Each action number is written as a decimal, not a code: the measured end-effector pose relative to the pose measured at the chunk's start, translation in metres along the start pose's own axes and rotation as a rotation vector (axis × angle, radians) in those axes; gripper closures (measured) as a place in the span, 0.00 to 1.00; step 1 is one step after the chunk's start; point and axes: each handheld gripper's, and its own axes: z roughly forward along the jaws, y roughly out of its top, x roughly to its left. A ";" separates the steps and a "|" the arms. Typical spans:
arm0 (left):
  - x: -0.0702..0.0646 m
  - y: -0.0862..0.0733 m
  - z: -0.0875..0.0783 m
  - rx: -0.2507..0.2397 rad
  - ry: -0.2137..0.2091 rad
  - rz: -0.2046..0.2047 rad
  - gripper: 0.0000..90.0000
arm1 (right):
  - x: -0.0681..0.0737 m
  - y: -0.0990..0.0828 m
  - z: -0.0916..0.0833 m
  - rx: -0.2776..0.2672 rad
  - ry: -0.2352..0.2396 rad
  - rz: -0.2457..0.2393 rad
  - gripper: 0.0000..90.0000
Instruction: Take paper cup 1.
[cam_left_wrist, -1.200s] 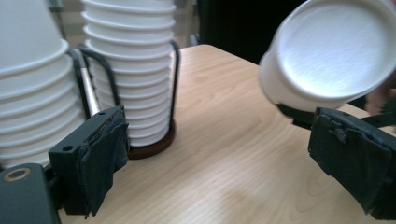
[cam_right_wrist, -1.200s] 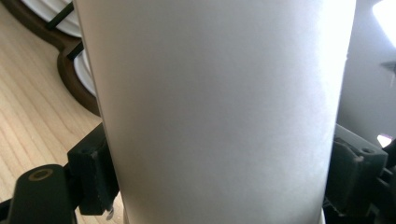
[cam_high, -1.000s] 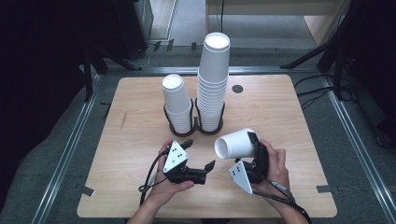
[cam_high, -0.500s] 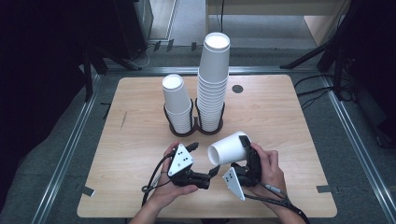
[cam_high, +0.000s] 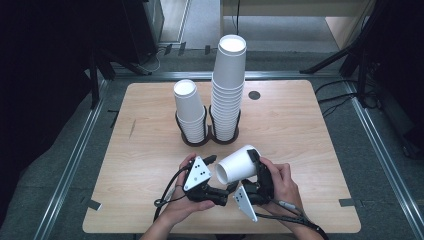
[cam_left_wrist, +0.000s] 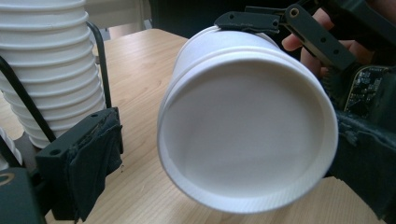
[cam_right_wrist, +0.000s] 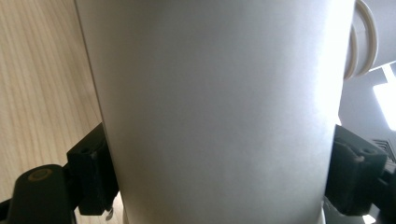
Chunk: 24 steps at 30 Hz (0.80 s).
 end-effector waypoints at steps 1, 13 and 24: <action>0.000 0.000 0.000 0.000 -0.001 0.000 0.01 | 0.000 0.001 0.000 -0.002 0.004 0.001 0.16; -0.002 0.000 0.001 0.004 -0.009 0.005 0.06 | 0.003 0.004 -0.002 -0.029 0.018 -0.005 0.16; -0.004 -0.001 0.002 0.017 -0.020 0.001 0.14 | 0.004 0.005 -0.003 -0.033 0.025 -0.021 0.16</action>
